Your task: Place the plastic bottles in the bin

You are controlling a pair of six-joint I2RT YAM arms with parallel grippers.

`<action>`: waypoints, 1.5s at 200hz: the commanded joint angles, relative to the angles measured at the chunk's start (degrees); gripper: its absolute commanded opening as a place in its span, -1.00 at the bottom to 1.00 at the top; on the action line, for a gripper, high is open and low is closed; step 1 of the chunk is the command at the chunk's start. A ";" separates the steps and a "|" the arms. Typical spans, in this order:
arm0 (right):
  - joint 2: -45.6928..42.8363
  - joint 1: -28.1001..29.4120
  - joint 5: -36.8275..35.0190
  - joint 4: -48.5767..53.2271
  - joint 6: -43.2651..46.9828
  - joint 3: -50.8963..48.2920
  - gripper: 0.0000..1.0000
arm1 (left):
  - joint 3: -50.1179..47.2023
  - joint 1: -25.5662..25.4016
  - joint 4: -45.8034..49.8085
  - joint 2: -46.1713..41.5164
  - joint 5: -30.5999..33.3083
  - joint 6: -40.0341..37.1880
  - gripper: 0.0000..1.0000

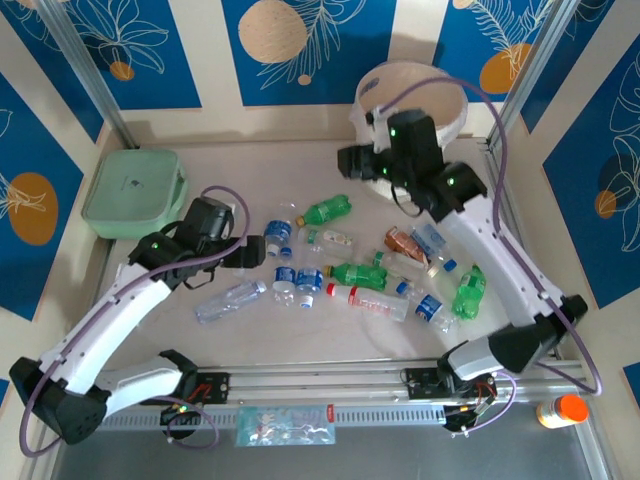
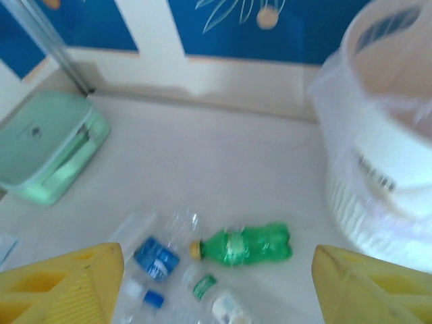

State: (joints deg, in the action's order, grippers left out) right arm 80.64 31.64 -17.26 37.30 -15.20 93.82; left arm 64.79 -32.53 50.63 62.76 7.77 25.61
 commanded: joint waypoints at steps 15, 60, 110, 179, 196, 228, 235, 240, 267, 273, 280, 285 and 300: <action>-9.48 2.59 3.16 -4.17 -5.42 -14.93 0.46 | 3.69 -0.16 -2.52 6.18 -3.15 -5.19 0.98; -19.45 3.43 3.92 -3.90 -10.00 -28.74 0.45 | 10.39 -0.05 -6.26 20.85 -3.12 -7.84 0.79; -27.26 6.34 -3.42 -1.08 -17.62 -37.12 0.45 | 23.84 0.75 -5.00 40.06 -2.06 -9.51 0.61; -33.05 7.22 -5.76 0.04 -17.22 -40.69 0.45 | 37.31 2.04 -0.31 55.29 1.69 -12.08 0.51; -33.01 7.21 -5.93 -0.20 -16.73 -40.72 0.45 | 37.87 2.36 -0.01 56.78 3.19 -12.41 0.51; -32.19 7.12 -5.94 -1.90 -16.18 -41.16 0.46 | 38.27 3.25 -0.05 59.06 3.22 -12.16 0.50; -31.90 7.04 -5.88 -2.37 -16.18 -41.25 0.46 | 38.30 3.48 -0.11 59.43 2.84 -11.97 0.50; -31.62 6.96 -5.68 -2.75 -16.13 -41.29 0.46 | 38.30 3.61 -0.25 59.65 2.40 -11.83 0.49; -29.95 6.52 -4.96 -3.80 -15.83 -41.25 0.46 | 38.22 3.79 -0.72 61.19 1.56 -11.53 0.39; -29.54 6.35 -4.70 -4.05 -15.80 -41.24 0.46 | 38.23 3.79 -0.84 61.50 1.40 -11.54 0.36; -29.22 6.21 -4.35 -4.24 -15.78 -41.18 0.46 | 38.13 3.79 -1.01 61.84 1.16 -11.51 0.34; -28.94 6.08 -4.14 -4.49 -15.74 -41.17 0.46 | 38.04 3.79 -1.14 62.07 1.03 -11.51 0.33; -28.07 5.59 -3.61 -4.97 -15.74 -41.22 0.46 | 37.70 3.88 -1.75 62.54 0.67 -11.62 0.32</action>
State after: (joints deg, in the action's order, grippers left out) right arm 51.66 37.98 -21.87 34.28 -31.53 53.17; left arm 101.73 -29.10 48.66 123.52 9.50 14.48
